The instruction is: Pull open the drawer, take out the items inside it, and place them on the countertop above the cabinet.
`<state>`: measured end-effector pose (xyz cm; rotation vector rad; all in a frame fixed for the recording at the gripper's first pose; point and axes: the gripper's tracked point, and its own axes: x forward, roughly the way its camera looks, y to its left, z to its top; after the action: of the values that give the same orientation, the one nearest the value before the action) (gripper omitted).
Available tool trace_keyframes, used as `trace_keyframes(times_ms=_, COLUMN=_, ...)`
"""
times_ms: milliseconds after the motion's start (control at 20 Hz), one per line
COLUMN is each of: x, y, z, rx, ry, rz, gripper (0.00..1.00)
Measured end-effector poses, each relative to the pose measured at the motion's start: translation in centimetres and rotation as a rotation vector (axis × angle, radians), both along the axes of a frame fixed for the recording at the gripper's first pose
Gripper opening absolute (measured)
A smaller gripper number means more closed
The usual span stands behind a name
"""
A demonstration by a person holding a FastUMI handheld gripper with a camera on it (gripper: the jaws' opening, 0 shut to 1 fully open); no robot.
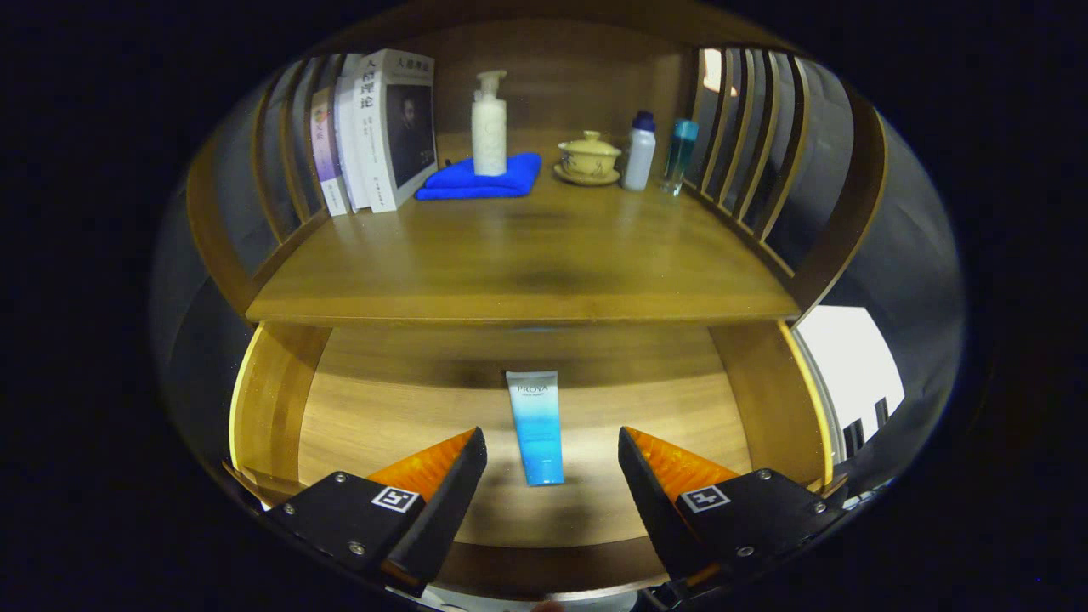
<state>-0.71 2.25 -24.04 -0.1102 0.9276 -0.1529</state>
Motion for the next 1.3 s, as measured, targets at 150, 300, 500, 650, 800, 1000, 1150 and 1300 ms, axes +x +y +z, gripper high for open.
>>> trace_keyframes(times_ms=150, x=-0.1, y=-0.8, z=-2.1, rx=-0.007, ry=0.088, rz=-0.018, gripper=0.95)
trace_keyframes(times_ms=300, x=-0.3, y=-1.0, z=-4.0, rx=0.031, ry=0.153, rz=-0.053, gripper=0.95)
trace_keyframes(times_ms=500, x=-0.2, y=-1.5, z=-5.8, rx=0.036, ry=0.223, rz=-0.041, gripper=0.96)
trace_keyframes(times_ms=650, x=-0.1, y=-1.8, z=-6.9, rx=0.038, ry=0.245, rz=-0.031, gripper=0.94)
trace_keyframes(times_ms=800, x=0.0, y=-1.3, z=-7.9, rx=0.059, ry=0.263, rz=-0.007, gripper=0.84)
trace_keyframes(times_ms=1000, x=0.5, y=-0.5, z=-8.5, rx=0.065, ry=0.251, rz=0.046, gripper=0.58)
trace_keyframes(times_ms=1150, x=0.6, y=-0.3, z=-8.1, rx=0.044, ry=0.225, rz=0.061, gripper=0.42)
trace_keyframes(times_ms=1300, x=0.9, y=-0.2, z=-7.1, rx=0.014, ry=0.183, rz=0.078, gripper=0.39)
